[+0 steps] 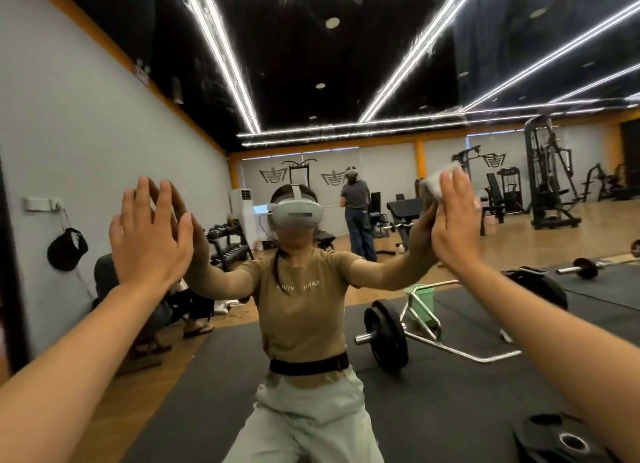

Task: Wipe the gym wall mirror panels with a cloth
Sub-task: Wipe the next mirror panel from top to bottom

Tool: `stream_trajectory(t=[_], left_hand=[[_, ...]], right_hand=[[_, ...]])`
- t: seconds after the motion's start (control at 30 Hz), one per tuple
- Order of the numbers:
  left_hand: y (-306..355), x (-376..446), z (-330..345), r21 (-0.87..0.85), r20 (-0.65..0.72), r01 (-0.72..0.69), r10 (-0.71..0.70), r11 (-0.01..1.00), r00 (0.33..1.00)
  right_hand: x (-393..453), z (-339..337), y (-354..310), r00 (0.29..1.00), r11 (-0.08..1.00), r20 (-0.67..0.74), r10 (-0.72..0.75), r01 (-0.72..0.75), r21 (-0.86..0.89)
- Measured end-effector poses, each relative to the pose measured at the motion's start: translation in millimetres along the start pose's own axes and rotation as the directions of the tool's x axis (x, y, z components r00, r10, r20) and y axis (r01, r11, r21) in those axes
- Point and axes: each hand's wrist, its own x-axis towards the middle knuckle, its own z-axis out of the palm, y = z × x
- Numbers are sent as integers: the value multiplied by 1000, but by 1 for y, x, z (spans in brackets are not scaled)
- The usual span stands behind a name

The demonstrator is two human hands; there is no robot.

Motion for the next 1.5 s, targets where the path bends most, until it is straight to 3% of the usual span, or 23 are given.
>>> stream_trajectory(t=[0.1,0.23,0.4,0.53,0.6,0.73,0.83,0.9,1.0,1.07,1.17,1.23,1.27,1.3,1.33,1.43,1.5], left_hand=[[1,0,0,2,6,5,-5,1000,1000],[1,0,0,5,-5,0,0,1000,1000],[0,0,1,12,-16,-8,8,1000,1000],[-1,0,-2,29,2,-13,13,1000,1000],[0,0,-2,28,5,-16,15,999,1000],[-1,-1,-4,23,24,-10,10,1000,1000],[-4,1,-8,17,34,-30,30,999,999],[-5,1,-10,13,39,-38,37,999,999],[-7,1,-9,10,47,-42,41,999,998],[-8,2,-9,15,55,-47,46,999,997],[-12,3,-10,28,71,-64,62,998,996],[-16,4,-11,44,81,-85,82,995,993],[-19,4,-12,44,90,-96,92,994,992],[-21,4,-13,42,97,-107,102,993,990],[-23,4,-14,40,102,-116,112,992,988],[-26,5,-13,46,102,-128,123,991,987],[-27,5,-12,34,105,-124,120,992,987]], right_hand=[[13,3,-6,999,999,9,-45,45,-15],[-87,20,17,965,968,85,-250,250,14],[-229,32,53,741,800,387,-549,599,-13],[-182,27,36,620,696,437,-651,717,20],[-127,33,7,700,746,353,-621,666,-7],[-20,40,-70,909,918,143,-391,397,-18],[-9,52,-101,954,957,72,-290,290,15],[-36,63,-106,931,935,79,-356,354,34],[-112,80,-95,761,781,197,-619,623,48],[-166,85,-80,538,582,339,-772,812,38],[-196,83,-62,251,317,535,-807,948,34],[-167,79,-65,139,201,546,-826,978,54],[-146,77,-69,119,176,521,-845,983,61],[-123,74,-76,153,203,488,-859,978,50],[-99,72,-85,237,274,448,-862,962,19],[-35,72,-121,593,591,296,-749,800,-106],[-8,77,-147,764,755,173,-622,644,-125]])
